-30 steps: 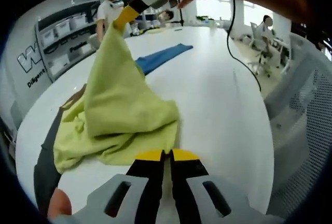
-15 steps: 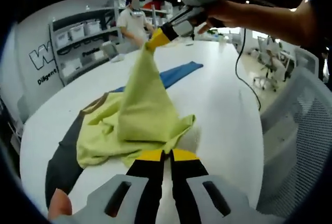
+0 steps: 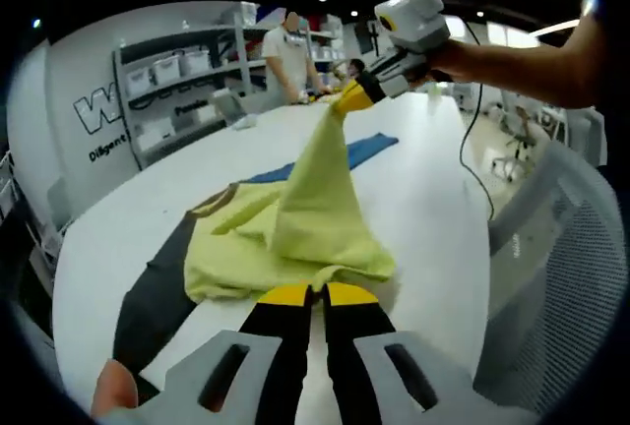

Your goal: Fold the garment on the visible template until the final outline fits inside the template.

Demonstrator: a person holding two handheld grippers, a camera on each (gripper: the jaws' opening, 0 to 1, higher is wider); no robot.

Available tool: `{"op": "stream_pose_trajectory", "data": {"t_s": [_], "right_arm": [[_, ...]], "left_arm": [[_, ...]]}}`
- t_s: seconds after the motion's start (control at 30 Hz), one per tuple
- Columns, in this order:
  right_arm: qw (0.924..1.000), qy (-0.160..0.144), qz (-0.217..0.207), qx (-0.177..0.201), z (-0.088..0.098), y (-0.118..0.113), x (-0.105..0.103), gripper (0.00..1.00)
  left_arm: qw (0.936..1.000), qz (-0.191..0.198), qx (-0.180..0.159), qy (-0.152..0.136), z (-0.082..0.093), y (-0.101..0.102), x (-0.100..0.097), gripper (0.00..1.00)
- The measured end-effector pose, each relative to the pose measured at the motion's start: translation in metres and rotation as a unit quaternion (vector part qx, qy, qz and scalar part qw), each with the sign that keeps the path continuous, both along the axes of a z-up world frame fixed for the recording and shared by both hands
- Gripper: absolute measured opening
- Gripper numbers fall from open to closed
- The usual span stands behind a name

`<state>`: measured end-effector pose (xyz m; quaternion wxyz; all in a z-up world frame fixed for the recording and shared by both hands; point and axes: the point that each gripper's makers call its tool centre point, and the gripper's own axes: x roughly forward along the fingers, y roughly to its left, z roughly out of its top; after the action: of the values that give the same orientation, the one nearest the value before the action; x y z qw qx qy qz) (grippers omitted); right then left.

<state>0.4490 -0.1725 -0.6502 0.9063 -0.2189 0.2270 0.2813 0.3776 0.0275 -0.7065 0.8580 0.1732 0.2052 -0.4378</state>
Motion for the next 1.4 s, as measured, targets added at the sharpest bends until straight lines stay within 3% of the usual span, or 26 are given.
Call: {"op": "stream_pose_trajectory", "data": {"t_s": [0.2, 0.8, 1.17, 1.4], "right_arm": [[0.9999, 0.01, -0.003, 0.0, -0.003, -0.008, -0.018, 0.0], [0.9961, 0.087, -0.001, -0.011, -0.039, -0.028, -0.081, 0.0], [0.9911, 0.133, 0.001, -0.006, -0.062, -0.028, -0.117, 0.0], [0.9848, 0.172, 0.014, -0.022, -0.075, -0.029, -0.137, 0.0]], "left_arm": [[1.0, 0.007, 0.003, 0.0, 0.004, 0.019, -0.006, 0.0], [0.9992, 0.002, 0.03, 0.027, -0.009, 0.059, -0.032, 0.0], [0.9985, -0.008, 0.028, 0.046, -0.019, 0.066, -0.048, 0.0], [0.9962, -0.031, 0.052, 0.062, -0.029, 0.079, -0.063, 0.0]]}}
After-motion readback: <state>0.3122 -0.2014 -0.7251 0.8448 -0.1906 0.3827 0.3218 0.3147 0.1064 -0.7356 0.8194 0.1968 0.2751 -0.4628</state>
